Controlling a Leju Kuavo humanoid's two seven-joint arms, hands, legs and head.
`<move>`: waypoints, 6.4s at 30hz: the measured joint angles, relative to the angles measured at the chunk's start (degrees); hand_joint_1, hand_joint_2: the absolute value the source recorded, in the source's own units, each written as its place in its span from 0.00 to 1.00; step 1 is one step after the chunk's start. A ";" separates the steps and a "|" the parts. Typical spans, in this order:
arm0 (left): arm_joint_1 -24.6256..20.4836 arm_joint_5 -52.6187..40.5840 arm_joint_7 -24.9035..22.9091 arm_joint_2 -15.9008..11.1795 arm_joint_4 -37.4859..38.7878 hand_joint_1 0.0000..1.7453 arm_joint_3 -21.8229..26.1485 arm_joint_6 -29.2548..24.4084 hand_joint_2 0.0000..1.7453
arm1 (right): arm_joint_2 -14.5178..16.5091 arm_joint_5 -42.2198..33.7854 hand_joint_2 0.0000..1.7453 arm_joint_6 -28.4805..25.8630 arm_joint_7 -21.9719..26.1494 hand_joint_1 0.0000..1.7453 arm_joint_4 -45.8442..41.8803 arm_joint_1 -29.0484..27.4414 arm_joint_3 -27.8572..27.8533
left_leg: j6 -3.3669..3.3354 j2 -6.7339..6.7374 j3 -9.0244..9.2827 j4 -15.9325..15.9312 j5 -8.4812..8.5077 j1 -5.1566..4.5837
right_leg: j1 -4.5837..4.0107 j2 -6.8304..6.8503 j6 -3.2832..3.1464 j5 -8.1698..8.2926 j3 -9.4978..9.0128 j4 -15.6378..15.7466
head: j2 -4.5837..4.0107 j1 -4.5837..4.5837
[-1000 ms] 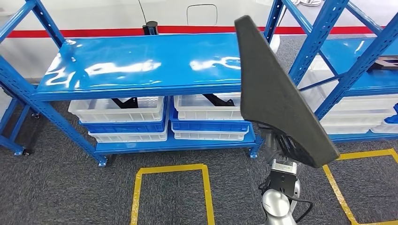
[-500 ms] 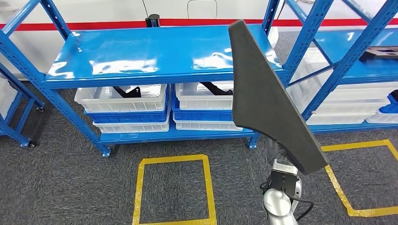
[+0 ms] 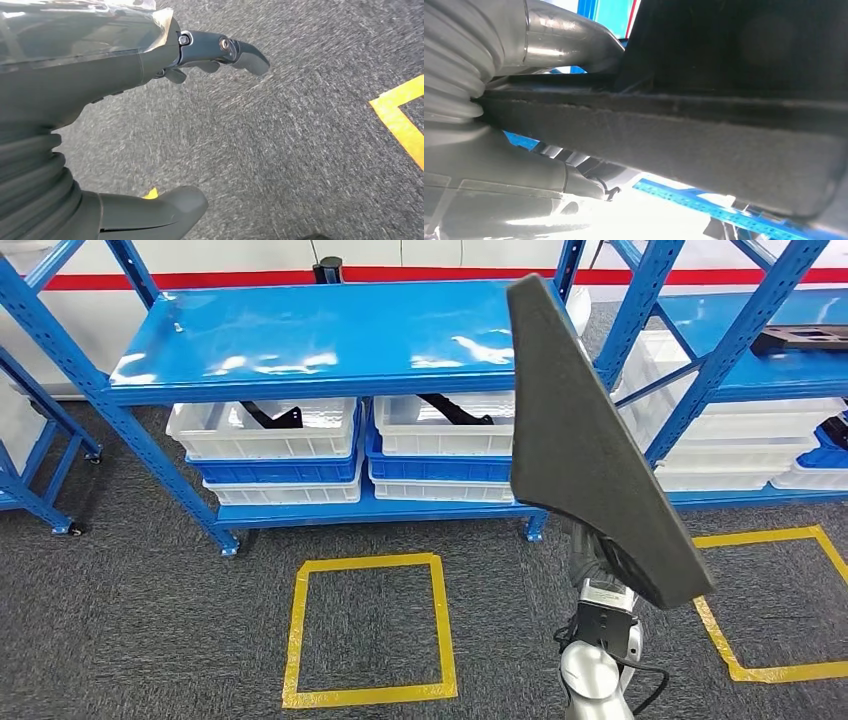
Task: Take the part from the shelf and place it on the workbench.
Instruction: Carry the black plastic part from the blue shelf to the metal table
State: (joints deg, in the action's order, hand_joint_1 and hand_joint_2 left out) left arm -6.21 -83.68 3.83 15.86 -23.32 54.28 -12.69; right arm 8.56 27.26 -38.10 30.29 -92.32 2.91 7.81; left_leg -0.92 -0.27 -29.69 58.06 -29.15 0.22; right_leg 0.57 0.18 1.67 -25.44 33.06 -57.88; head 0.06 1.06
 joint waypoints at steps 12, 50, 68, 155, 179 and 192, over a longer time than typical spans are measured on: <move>-0.50 -0.01 -0.11 -0.19 0.02 0.00 -0.75 0.30 1.00 | -0.09 -0.35 1.00 0.07 0.81 1.00 1.85 0.10 -0.10 | -1.70 0.53 -6.59 -0.58 5.91 0.11 | 0.59 -0.48 2.71 -5.42 -2.93 -5.35 | 0.00 0.60; -0.64 -0.84 -2.57 -0.49 0.55 0.00 -6.65 3.10 1.00 | 0.24 1.93 1.00 1.18 0.94 1.00 2.88 -0.39 -1.32 | -2.49 -3.18 -5.84 -0.28 5.62 -0.11 | 0.24 -1.02 0.73 -2.87 -2.99 0.56 | -0.01 0.21; -0.82 -0.84 -2.79 -0.57 0.55 0.00 -7.04 3.31 1.00 | 0.62 2.88 1.00 1.51 0.36 1.00 2.01 -0.71 -1.60 | -1.85 -3.53 -5.70 -2.45 7.05 0.49 | 0.41 -0.75 1.04 -10.20 3.96 -14.79 | 0.00 0.38; -0.66 -0.69 -2.56 -0.59 0.42 0.00 -7.07 3.05 1.00 | 2.39 3.98 1.00 4.08 -0.35 1.00 1.30 -0.30 -2.40 | -1.91 1.07 -5.66 0.44 4.24 -0.81 | -0.26 3.85 0.49 -3.99 -0.77 -2.19 | 0.00 -0.19; -0.87 -0.69 -2.63 -0.57 0.57 0.00 -6.80 2.86 1.00 | 2.37 3.78 1.00 3.89 -0.06 1.00 1.81 -0.26 -2.44 | 0.06 2.37 -7.81 5.74 2.61 -0.04 | 0.02 3.28 -1.04 -2.38 -1.33 -0.47 | -0.01 -0.64; -1.17 -0.55 -1.51 -0.40 3.15 0.00 -6.99 -0.27 1.00 | -2.44 -7.51 1.00 0.30 7.25 1.00 5.96 -3.71 -3.11 | -2.68 -2.69 -5.19 -0.03 4.50 -0.33 | 0.31 -0.04 1.33 -7.59 5.51 -14.06 | -0.01 -0.27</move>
State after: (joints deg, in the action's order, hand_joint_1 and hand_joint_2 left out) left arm -7.39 -84.23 2.32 15.46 -20.17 47.29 -12.97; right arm 6.12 19.75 -37.80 37.54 -86.36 -0.80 4.69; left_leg -3.60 -2.97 -34.88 58.03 -24.66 -0.11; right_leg 0.88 0.15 3.00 -33.04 38.58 -71.94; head 0.05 0.79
